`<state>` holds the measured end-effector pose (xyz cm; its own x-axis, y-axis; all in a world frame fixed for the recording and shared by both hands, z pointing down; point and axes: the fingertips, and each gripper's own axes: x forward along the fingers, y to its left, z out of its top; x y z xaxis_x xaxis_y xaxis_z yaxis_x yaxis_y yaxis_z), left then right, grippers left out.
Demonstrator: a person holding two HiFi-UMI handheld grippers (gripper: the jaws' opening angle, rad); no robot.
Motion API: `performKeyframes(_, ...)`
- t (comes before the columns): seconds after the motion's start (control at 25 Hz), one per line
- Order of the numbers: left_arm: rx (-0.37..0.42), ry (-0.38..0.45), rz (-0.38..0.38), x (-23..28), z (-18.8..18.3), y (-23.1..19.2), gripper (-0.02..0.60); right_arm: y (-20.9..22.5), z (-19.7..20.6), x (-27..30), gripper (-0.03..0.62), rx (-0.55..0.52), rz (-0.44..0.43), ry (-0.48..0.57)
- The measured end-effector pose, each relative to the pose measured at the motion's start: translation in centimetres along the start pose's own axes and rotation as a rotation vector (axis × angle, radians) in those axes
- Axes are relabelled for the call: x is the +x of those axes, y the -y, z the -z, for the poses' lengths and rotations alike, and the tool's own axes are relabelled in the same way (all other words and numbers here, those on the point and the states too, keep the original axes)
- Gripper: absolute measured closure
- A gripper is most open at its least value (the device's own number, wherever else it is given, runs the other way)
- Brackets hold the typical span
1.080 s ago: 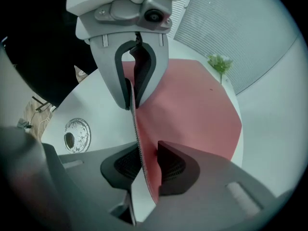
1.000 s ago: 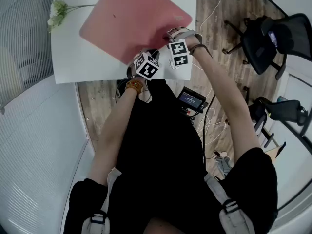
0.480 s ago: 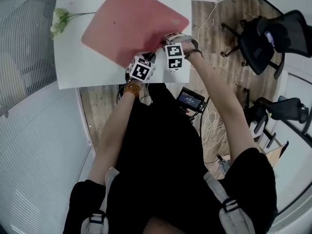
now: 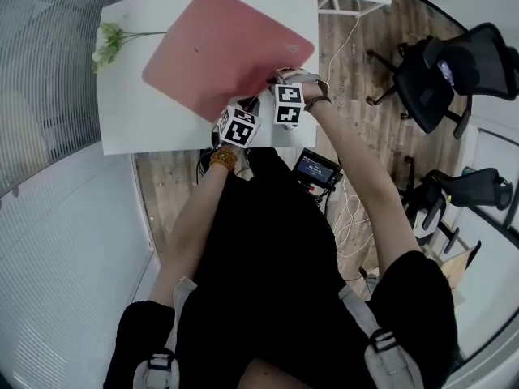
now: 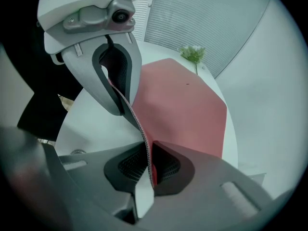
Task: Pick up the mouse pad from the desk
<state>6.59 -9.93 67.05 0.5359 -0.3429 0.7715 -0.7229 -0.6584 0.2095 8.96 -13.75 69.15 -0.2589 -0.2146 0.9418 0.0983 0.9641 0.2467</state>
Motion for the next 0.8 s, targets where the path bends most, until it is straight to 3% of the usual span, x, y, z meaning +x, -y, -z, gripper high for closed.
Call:
performKeyframes(0.44, 0.028, 0.013, 0.012, -1.1, -0.8, -0.2, 0.557, 0.6, -0.7, -0.9, 0.554, 0.03, -0.004, 0.025)
performKeyframes(0.64, -0.021, 0.062, 0.015, -3.1, -2.2, -1.2, 0.557, 2.1, -2.4, -2.6, 0.554, 0.228, -0.012, 0.087)
performKeyframes(0.8, -0.025, 0.081, 0.015, -4.4, -3.1, -1.8, 0.557, 2.8, -3.2, -3.6, 0.554, 0.289, 0.004, 0.104)
